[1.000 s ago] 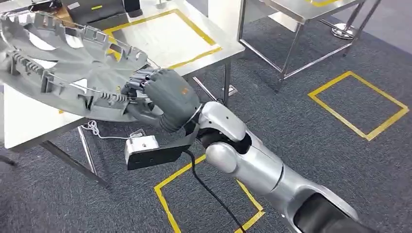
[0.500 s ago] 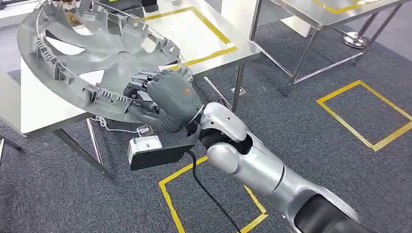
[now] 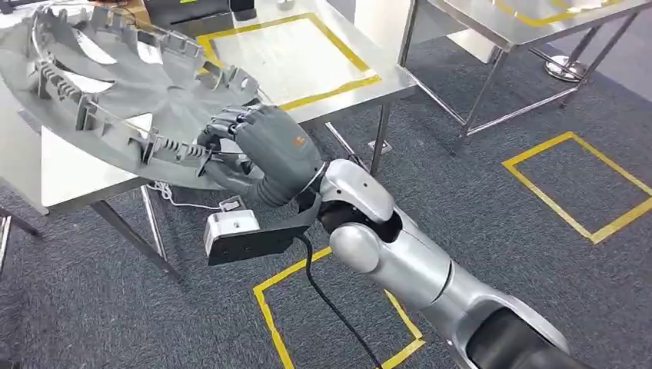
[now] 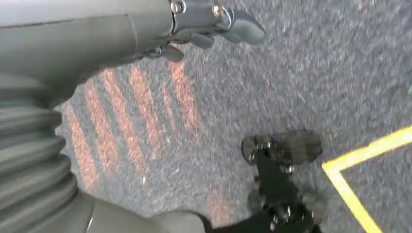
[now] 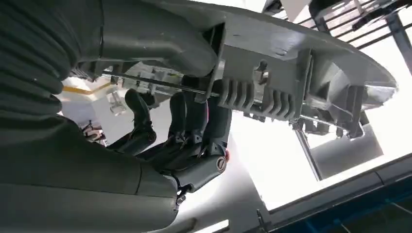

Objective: Take the parts from the cabinet and place them on the table.

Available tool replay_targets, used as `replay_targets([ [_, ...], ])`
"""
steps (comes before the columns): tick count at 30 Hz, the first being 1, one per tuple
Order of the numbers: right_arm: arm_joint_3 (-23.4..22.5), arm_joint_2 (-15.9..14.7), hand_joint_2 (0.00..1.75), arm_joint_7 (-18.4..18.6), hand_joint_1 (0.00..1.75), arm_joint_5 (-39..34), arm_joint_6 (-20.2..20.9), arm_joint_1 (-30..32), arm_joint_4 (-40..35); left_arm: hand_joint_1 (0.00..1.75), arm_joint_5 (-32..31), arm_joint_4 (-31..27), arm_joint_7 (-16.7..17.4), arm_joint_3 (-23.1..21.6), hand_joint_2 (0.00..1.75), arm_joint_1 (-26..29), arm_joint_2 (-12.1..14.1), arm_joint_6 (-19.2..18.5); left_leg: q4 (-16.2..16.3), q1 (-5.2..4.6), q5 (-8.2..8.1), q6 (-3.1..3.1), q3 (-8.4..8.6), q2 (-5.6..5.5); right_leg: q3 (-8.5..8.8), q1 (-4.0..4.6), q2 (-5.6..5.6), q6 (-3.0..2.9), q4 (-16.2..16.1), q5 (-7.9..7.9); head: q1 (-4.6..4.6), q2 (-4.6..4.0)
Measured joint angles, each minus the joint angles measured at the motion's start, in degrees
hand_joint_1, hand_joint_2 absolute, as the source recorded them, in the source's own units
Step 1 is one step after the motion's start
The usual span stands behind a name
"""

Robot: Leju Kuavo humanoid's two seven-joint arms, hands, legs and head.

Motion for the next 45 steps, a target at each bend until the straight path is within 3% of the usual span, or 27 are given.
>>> replay_targets([
  [1, 0.0, -0.07, 1.75, 0.0, 1.75, 0.02, 0.0, 0.14, 0.0, 0.0, -0.02, 0.0, 0.0, 0.0, 1.75, 0.04, 0.0, 0.0, 0.06, 0.0, -0.06, -0.07, -0.05, -0.08, -1.88, -0.09, 0.0, 0.06, 3.62, -1.01, -0.04, -0.02],
  [2, 0.0, -0.11, 1.75, 0.0, 1.75, 0.07, 0.0, 0.19, 0.0, 0.0, -0.02, 0.0, 0.02, 0.0, 1.75, 0.06, 0.0, 0.0, 0.17, 0.05, -0.14, -0.2, -0.06, -0.17, -2.45, -0.19, 0.0, 0.07, 4.35, -0.51, 0.0, -0.02],
  [3, 0.0, -0.15, 1.75, 0.02, 1.75, 0.07, 0.0, 0.19, 0.0, 0.0, -0.02, 0.02, 0.02, 0.0, 1.75, 0.07, -0.07, 0.0, 0.3, 0.17, -0.25, -0.41, -0.02, -0.31, -1.63, -0.31, 0.0, 0.06, 2.31, 1.2, -0.02, 0.0],
  [5, -0.02, -0.15, 1.75, 0.04, 1.75, 0.07, 0.0, 0.16, 0.0, 0.0, -0.02, 0.02, 0.0, 0.0, 1.75, 0.04, -0.2, 0.0, 0.82, 0.55, -0.67, -1.09, 0.08, -0.59, 3.26, -0.55, 0.0, 0.03, -7.48, 6.29, 0.0, -0.02],
  [6, -0.04, -0.15, 1.75, 0.07, 1.75, 0.07, 0.0, 0.16, 0.0, 0.0, -0.02, 0.0, 0.0, 0.0, 1.75, 0.05, -0.22, 0.0, 1.18, 0.68, -0.99, -1.61, 0.05, -0.68, 5.46, -0.72, 0.05, 0.12, -12.42, 7.13, 0.0, -0.02],
  [7, -0.07, -0.17, 1.75, 0.07, 1.75, 0.07, 0.02, 0.18, 0.0, 0.0, -0.02, 0.0, -0.02, 0.0, 1.75, 0.05, -0.15, 0.0, 1.28, 0.35, -1.13, -2.2, -0.13, -0.84, 5.47, -0.1, 0.36, -0.19, -12.26, 6.7, 0.02, 0.0],
  [8, -0.11, -0.2, 1.75, 0.04, 1.75, 0.04, -0.02, 0.17, 0.0, 0.0, -0.02, 0.0, -0.09, 0.0, 1.75, 0.12, -0.11, 0.0, 1.16, 0.35, -1.1, -2.67, -0.1, -0.88, 5.35, -0.21, 0.4, -0.91, -12.16, 6.8, -0.07, 0.0],
  [12, -0.2, -0.2, 1.75, 0.02, 1.75, 0.13, -0.04, -0.02, -0.02, 0.0, -0.02, 0.02, -0.42, 0.0, 1.75, 0.23, -0.2, 0.0, 1.27, 0.7, -1.48, -4.01, 0.08, -0.64, 5.92, -0.33, 0.29, -2.65, -12.65, 6.78, -0.04, -0.02],
  [13, -0.24, -0.2, 1.75, 0.02, 1.75, 0.11, -0.07, -0.1, -0.02, 0.0, 0.0, 0.02, -0.48, 0.0, 1.75, 0.19, -0.2, 0.0, 3.6, 0.65, -2.76, -4.0, -0.91, -0.38, 6.18, -0.32, 0.24, -3.07, -12.66, 6.52, -0.33, -0.02],
  [15, -0.24, -0.2, 1.75, 0.02, 1.75, 0.11, -0.07, -0.01, -0.02, 0.0, 0.0, 0.0, -0.52, 0.0, 1.75, 0.27, -0.09, 0.0, 13.13, 0.46, -6.72, -4.12, -5.88, -0.37, 6.67, -0.09, 0.13, -3.7, -12.65, 6.0, -0.33, -0.02],
  [16, -0.24, -0.2, 1.75, 0.02, 1.75, 0.11, -0.07, 0.02, 0.0, 0.0, 0.02, 0.0, -0.52, 0.0, 1.75, 0.42, -0.04, 0.0, 17.3, 0.43, -7.7, -4.07, -8.4, -0.37, 6.9, 0.08, 0.15, -3.87, -12.64, 5.69, -0.35, 0.0],
  [17, -0.24, -0.22, 1.75, 0.02, 1.75, 0.13, -0.07, 0.05, 0.0, 0.0, 0.02, 0.0, -0.52, 0.02, 1.75, 0.6, -0.04, 0.0, 18.89, 0.37, -7.3, -3.93, -9.74, -0.37, 7.25, 0.21, 0.21, -3.92, -12.64, 5.36, -0.29, -0.02],
  [19, -0.24, -0.22, 1.75, 0.04, 1.75, 0.11, -0.07, 0.07, 0.0, 0.0, 0.02, 0.02, -0.55, 0.02, 1.75, 0.84, -0.04, 0.0, 14.46, 0.14, -2.89, -3.41, -8.43, -0.37, 8.38, 0.35, 0.32, -3.89, -12.64, 4.52, -0.31, -0.02],
  [21, -0.24, -0.22, 1.75, 0.04, 1.75, 0.11, -0.07, 0.03, 0.0, 0.0, 0.02, 0.0, -0.61, 0.02, 1.75, 0.84, 0.0, 0.0, 4.05, -0.21, 3.34, -2.54, -4.17, -0.27, 9.94, 0.41, 0.29, -3.54, -12.64, 3.35, -0.31, -0.02],
  [23, -0.24, -0.26, 1.75, 0.02, 1.75, 0.06, -0.06, -0.18, 0.0, 0.0, 0.02, 0.02, -0.7, 0.11, 1.75, 0.73, 0.11, 0.0, 1.56, -0.88, 1.43, -1.87, -2.35, -0.07, 9.83, 0.64, 0.34, -2.78, -12.63, 2.81, -0.44, 0.0],
  [24, -0.28, -0.26, 1.75, 0.07, 1.75, 0.04, -0.15, -0.2, 0.0, 0.0, 0.02, 0.02, -0.68, 0.2, 1.75, 0.66, 0.13, 0.0, 1.52, -0.96, 1.06, -1.62, -2.56, -0.06, 9.81, 0.62, 0.27, -2.52, -13.03, 2.87, -0.31, -0.02],
  [27, -0.35, -0.26, 1.75, 0.02, 1.75, 0.07, -0.15, -0.15, 0.0, 0.0, 0.02, 0.02, -0.7, 0.46, 1.75, 1.03, 0.02, 0.0, 0.62, -0.41, 0.2, -0.45, -1.07, -0.34, 9.46, 0.59, 0.31, -1.7, -10.87, 3.23, -0.22, -0.02],
  [29, -0.37, -0.33, 1.75, 0.0, 1.75, -0.02, -0.17, -0.35, 0.0, 0.0, 0.04, 0.0, -0.81, 0.5, 1.75, 0.86, 0.04, 0.0, 0.44, -0.36, -0.48, 0.18, -0.11, -0.39, 5.26, 0.49, 0.36, -1.12, -4.09, 2.49, 0.2, -0.02],
  [31, -0.37, -0.42, 1.75, 0.0, 1.75, -0.04, -0.15, 0.0, 0.09, 0.0, 0.04, 0.0, -0.79, 0.59, 1.75, 0.87, 0.02, 0.0, 0.46, -0.36, -1.37, 0.25, 0.66, -0.6, -0.59, 0.26, 0.35, -0.51, 3.29, -0.75, 0.2, -0.02],
  [32, -0.37, -0.48, 1.75, 0.0, 1.75, -0.02, -0.15, 0.07, 0.13, 0.0, 0.04, 0.0, -0.79, 0.72, 1.75, 0.99, 0.02, 0.0, 0.49, -0.36, -1.9, 0.16, 1.17, -0.69, -2.54, 0.22, 0.35, -0.46, 4.88, -1.62, 0.22, -0.02],
  [33, -0.37, -0.55, 1.75, -0.02, 1.75, -0.04, -0.15, 0.06, 0.13, 0.0, 0.04, 0.0, -0.79, 0.85, 1.75, 1.06, 0.02, 0.0, 0.53, -0.36, -2.45, 0.05, 1.82, -0.76, -3.4, 0.18, 0.34, -0.5, 4.37, -1.09, 0.22, -0.02],
  [35, -0.37, -0.66, 1.75, -0.02, 1.75, -0.04, -0.15, 0.06, 0.13, 0.0, 0.04, 0.0, -0.79, 0.94, 1.75, 1.02, -0.04, 0.0, 0.57, -0.35, -3.78, -0.18, 3.68, -1.01, -2.09, 0.17, 0.34, -0.8, -2.59, 3.97, 0.26, 0.0],
  [37, -0.35, -0.87, 1.75, -0.09, 1.75, -0.04, -0.15, 0.04, 0.18, 0.0, 0.04, 0.04, -0.79, 0.94, 1.75, 1.06, -0.15, 0.0, 0.44, -0.36, -5.18, -0.53, 4.49, -1.04, 0.33, 0.3, 0.33, -1.55, -12.15, 12.81, 0.33, -0.02],
  [39, -0.28, -0.98, 1.75, -0.13, 1.75, 0.0, -0.15, 0.01, 0.17, 0.0, 0.04, 0.02, -0.72, 1.03, 1.75, 0.72, -0.17, 0.0, 0.31, -0.51, -6.18, -1.48, 5.51, -1.36, 0.56, 0.92, 0.44, -1.78, -12.64, 10.74, 0.3, 0.0],
  [42, -0.39, -0.87, 1.75, -0.2, 1.75, -0.02, -0.22, -0.14, 0.09, 0.0, 0.02, -0.02, -0.72, 1.11, 1.75, 0.68, -0.06, 0.0, 0.77, -0.48, -5.9, -2.64, 6.62, -1.27, 2.61, 0.45, 0.61, -3.19, -13.44, 10.47, 0.33, 0.0],
  [43, -0.42, -0.87, 1.75, -0.09, 1.75, -0.02, -0.22, -0.19, 0.07, 0.0, 0.02, -0.04, -0.81, 1.18, 1.75, 0.64, -0.13, 0.0, 3.64, -0.41, -5.34, -2.82, 5.62, -0.92, 3.58, 0.35, 0.52, -3.47, -13.65, 9.91, 0.28, -0.02],
  [45, -0.37, -0.83, 1.75, -0.18, 1.75, -0.02, -0.22, -0.19, 0.07, 0.0, 0.02, 0.0, -0.81, 1.22, 1.75, 0.37, -0.22, 0.0, 11.66, -0.28, -6.13, -3.32, 0.47, -0.68, 4.73, 0.38, 0.44, -3.9, -13.67, 8.8, -0.15, -0.02],
])
